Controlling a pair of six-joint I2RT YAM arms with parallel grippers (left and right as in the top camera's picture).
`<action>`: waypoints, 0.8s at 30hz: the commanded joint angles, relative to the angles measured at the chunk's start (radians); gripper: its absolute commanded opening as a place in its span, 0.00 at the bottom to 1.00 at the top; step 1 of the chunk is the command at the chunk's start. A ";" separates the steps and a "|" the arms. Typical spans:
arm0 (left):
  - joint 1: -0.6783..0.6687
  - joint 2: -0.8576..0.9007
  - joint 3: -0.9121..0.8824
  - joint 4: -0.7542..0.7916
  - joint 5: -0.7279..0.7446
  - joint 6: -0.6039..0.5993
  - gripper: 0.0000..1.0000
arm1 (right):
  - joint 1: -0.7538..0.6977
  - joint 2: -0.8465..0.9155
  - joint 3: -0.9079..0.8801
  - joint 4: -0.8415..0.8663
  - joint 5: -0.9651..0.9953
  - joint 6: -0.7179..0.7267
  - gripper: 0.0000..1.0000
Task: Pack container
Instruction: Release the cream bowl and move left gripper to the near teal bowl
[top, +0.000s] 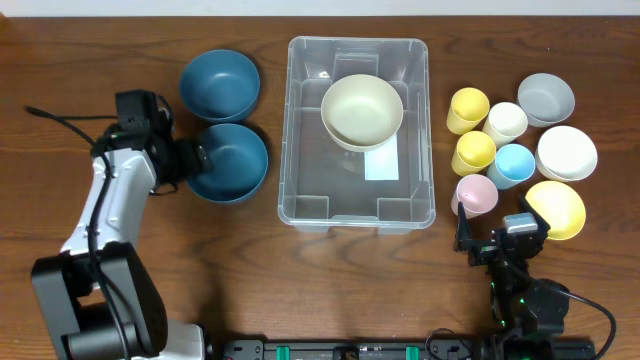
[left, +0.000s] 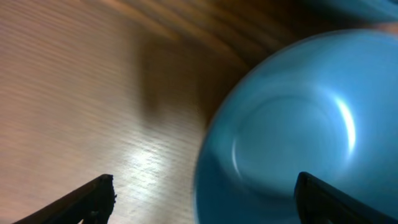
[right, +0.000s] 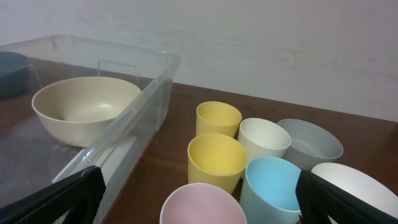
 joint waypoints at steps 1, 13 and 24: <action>0.003 0.027 -0.046 0.044 0.057 0.026 0.91 | -0.010 -0.005 -0.002 -0.004 -0.003 -0.013 0.99; 0.003 0.100 -0.060 0.057 0.054 0.011 0.23 | -0.010 -0.005 -0.002 -0.004 -0.003 -0.013 0.99; 0.005 0.077 -0.040 0.035 0.054 0.000 0.06 | -0.010 -0.005 -0.002 -0.004 -0.003 -0.013 0.99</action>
